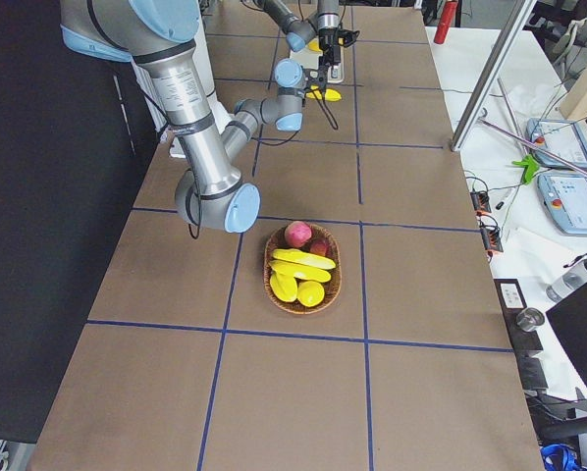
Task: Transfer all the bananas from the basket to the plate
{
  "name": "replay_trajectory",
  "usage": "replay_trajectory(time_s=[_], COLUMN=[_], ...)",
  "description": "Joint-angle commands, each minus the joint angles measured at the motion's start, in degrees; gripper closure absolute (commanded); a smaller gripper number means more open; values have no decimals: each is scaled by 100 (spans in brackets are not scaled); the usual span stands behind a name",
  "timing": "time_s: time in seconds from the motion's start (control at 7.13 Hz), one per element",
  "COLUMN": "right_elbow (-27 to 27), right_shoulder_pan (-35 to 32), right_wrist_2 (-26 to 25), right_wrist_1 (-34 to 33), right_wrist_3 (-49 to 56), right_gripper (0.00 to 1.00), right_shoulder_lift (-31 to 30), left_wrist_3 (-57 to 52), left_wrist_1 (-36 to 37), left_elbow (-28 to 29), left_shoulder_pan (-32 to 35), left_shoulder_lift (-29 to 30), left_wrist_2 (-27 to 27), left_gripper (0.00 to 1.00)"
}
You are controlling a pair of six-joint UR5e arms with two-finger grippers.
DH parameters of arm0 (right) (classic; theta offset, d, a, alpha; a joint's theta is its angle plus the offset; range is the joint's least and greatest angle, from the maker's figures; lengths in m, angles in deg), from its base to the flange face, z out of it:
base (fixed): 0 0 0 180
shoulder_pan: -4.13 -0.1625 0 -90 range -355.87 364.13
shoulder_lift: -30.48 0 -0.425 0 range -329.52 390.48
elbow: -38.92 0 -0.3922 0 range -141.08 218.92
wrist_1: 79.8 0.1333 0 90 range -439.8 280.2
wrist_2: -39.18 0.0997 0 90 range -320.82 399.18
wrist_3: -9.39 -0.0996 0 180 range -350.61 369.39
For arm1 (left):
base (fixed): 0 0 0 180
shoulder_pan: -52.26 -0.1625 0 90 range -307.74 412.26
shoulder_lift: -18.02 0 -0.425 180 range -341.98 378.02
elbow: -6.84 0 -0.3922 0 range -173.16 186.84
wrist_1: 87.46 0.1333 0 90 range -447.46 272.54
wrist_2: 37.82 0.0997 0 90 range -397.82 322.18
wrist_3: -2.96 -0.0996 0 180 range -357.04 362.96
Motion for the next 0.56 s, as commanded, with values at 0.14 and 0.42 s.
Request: replay_trajectory(time_s=[0.14, 0.42], right_elbow=[2, 2], right_shoulder_pan=[66, 93], right_wrist_2=[-9, -9], right_wrist_1=[-125, -107], right_wrist_3=[2, 2], right_gripper=[99, 99], right_shoulder_lift=[120, 111], left_wrist_3=[-28, -19], left_wrist_1=[95, 104], left_elbow=[27, 9], left_shoulder_pan=[-490, -545], left_shoulder_lift=[19, 107], left_wrist_2=[207, 323], left_gripper=[1, 11])
